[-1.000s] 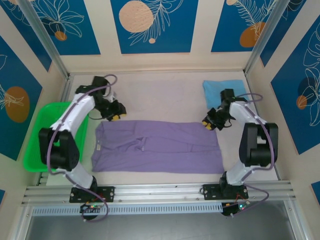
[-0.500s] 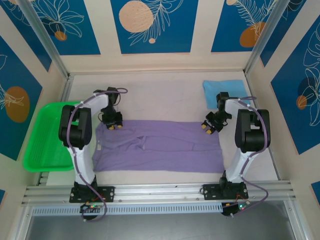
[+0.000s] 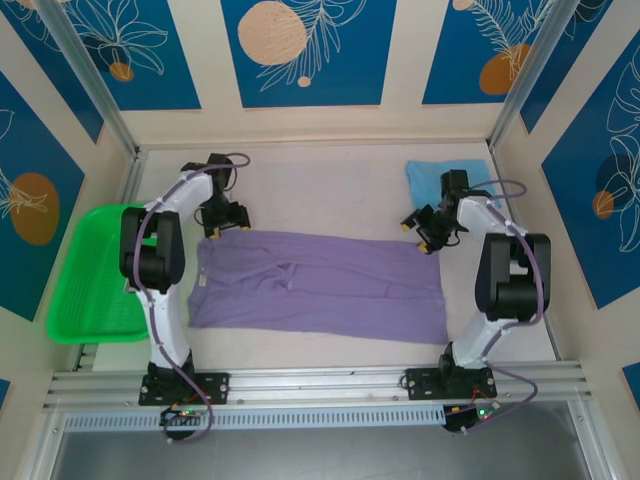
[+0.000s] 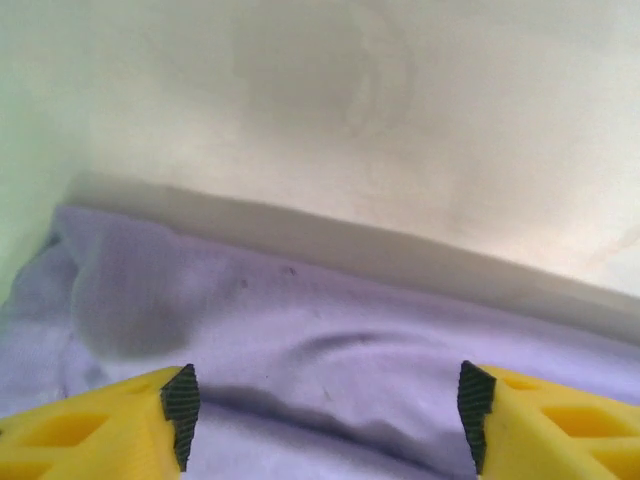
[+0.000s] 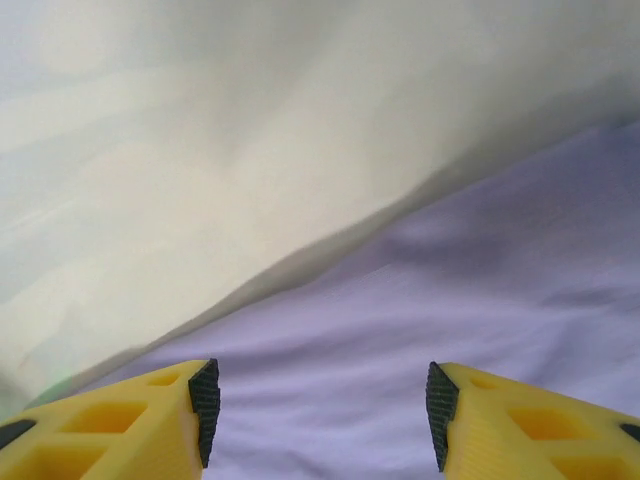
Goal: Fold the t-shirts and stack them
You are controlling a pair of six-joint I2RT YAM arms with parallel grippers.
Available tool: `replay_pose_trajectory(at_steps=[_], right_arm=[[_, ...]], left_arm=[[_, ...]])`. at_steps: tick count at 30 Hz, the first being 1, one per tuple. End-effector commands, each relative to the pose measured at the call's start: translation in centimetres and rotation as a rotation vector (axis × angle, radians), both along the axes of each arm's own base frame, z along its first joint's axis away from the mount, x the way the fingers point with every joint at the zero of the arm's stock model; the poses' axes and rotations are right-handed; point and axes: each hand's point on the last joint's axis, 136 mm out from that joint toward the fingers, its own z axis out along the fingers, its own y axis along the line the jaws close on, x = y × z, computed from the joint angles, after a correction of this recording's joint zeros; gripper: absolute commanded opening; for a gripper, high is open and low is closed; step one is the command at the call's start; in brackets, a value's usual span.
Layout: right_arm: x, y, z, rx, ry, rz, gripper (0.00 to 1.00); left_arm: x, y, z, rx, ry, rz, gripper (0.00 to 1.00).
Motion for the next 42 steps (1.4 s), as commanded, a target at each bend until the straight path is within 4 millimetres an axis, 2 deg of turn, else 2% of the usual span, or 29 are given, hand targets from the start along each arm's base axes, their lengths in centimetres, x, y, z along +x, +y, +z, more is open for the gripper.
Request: replay_pose_trajectory(at_steps=[1,3,6,8,10,13,16,22,26,30,31,35,36,37,42], right_arm=[[-0.2,4.2,3.8,0.073,-0.138,0.093,0.6],[-1.0,6.8,4.7,0.102,-0.18,0.166,0.6],[-3.1,11.7,5.1,0.186,-0.205,0.303,0.6],[-4.8,14.5,4.7,0.2,-0.185,0.389,0.58],[-6.2,16.7,3.9,0.198,-0.169,0.454,0.58],[-7.6,19.2,2.7,0.191,-0.138,0.532,0.57],[-8.6,21.2,1.9,0.205,-0.105,0.577,0.55],[-10.0,23.7,1.2,0.19,-0.077,0.652,0.54],[-10.7,24.2,1.1,0.184,-0.07,0.669,0.53],[-10.8,24.1,1.3,0.179,-0.071,0.671,0.53],[-10.8,24.1,1.4,0.175,-0.073,0.672,0.53],[-10.6,24.1,1.5,0.169,-0.074,0.669,0.53],[-10.5,24.2,1.6,0.171,-0.075,0.672,0.53],[-10.5,24.3,1.6,0.17,-0.073,0.672,0.52],[-10.2,24.4,1.6,0.171,-0.041,0.656,0.52]], left_arm=[[-1.6,-2.2,6.0,-0.085,-0.089,-0.004,0.74],[-3.8,-3.3,7.0,-0.121,-0.103,-0.001,0.75],[-8.1,-4.5,6.7,-0.183,-0.076,0.042,0.74],[-11.1,-4.6,5.7,-0.218,-0.054,0.091,0.74],[-13.2,-4.6,4.6,-0.252,-0.037,0.145,0.73],[-14.7,-4.5,2.8,-0.29,-0.025,0.209,0.74],[-14.5,-4.6,1.6,-0.298,-0.031,0.239,0.76],[-12.4,-4.4,-0.2,-0.275,-0.061,0.275,0.65],[-11.2,-4.3,-0.8,-0.254,-0.076,0.267,0.59],[-10.8,-4.2,-1.4,-0.238,-0.066,0.263,0.51],[-10.8,-4.1,-1.5,-0.232,-0.067,0.262,0.45],[-10.5,-4.2,-2.0,-0.221,-0.047,0.266,0.1],[-10.4,-4.2,-1.9,-0.219,-0.041,0.266,0.04],[-10.1,-4.2,-1.7,-0.21,-0.037,0.268,0.0],[-8.7,-4.6,-0.3,-0.199,0.033,0.242,0.0]])
